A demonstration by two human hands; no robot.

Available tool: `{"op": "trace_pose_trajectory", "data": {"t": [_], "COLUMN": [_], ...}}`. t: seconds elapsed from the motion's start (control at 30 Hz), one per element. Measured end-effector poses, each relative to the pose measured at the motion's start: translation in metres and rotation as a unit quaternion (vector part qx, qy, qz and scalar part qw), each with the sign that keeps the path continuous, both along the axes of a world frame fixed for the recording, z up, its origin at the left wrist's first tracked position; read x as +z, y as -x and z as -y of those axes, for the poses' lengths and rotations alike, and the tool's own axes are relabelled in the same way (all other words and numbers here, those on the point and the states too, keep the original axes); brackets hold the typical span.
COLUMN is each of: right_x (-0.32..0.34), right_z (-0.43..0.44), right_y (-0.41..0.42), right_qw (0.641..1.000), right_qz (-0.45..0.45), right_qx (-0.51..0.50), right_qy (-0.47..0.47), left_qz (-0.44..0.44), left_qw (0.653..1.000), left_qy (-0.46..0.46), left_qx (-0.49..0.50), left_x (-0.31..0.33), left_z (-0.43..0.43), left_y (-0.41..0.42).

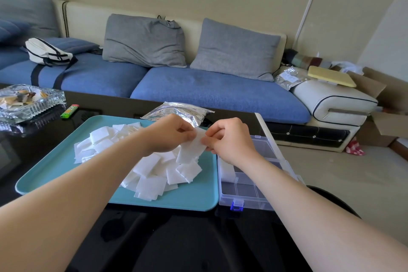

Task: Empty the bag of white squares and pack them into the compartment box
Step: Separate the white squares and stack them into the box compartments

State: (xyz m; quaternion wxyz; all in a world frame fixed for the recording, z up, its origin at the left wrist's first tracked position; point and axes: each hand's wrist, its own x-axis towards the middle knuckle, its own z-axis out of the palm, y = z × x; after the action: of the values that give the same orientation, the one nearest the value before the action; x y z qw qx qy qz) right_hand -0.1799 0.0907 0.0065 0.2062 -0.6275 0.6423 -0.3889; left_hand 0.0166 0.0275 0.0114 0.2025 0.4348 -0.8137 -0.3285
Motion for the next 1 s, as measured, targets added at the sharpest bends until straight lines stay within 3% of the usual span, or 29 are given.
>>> {"op": "trace_pose_trajectory", "data": {"t": [0.3,0.43,0.77,0.83,1.0], "right_x": [-0.007,-0.006,-0.004,-0.004,-0.005], "right_z": [0.005,0.006,0.007,0.006,-0.005], "right_y": [0.000,-0.002,-0.003,-0.003,-0.014], "right_qw": [0.998,0.995,0.975,0.970,0.965], "right_qz": [-0.011,-0.022,-0.036,-0.068,-0.203], "right_qx": [-0.004,-0.009,0.013,0.023,0.071], "right_qy": [0.058,0.092,0.220,0.232,0.150], "left_qz": [0.000,0.034,-0.003,-0.028,-0.128], "left_qw": [0.996,0.996,0.995,0.994,0.981], "left_qy": [-0.049,-0.044,-0.096,-0.105,-0.146], "left_qx": [-0.079,-0.062,-0.015,0.003,0.019], "left_x": [0.003,-0.001,0.006,0.009,0.014], "left_z": [-0.012,-0.016,-0.021,-0.021,-0.023], "left_y": [0.003,0.012,0.017,0.018,0.022]}}
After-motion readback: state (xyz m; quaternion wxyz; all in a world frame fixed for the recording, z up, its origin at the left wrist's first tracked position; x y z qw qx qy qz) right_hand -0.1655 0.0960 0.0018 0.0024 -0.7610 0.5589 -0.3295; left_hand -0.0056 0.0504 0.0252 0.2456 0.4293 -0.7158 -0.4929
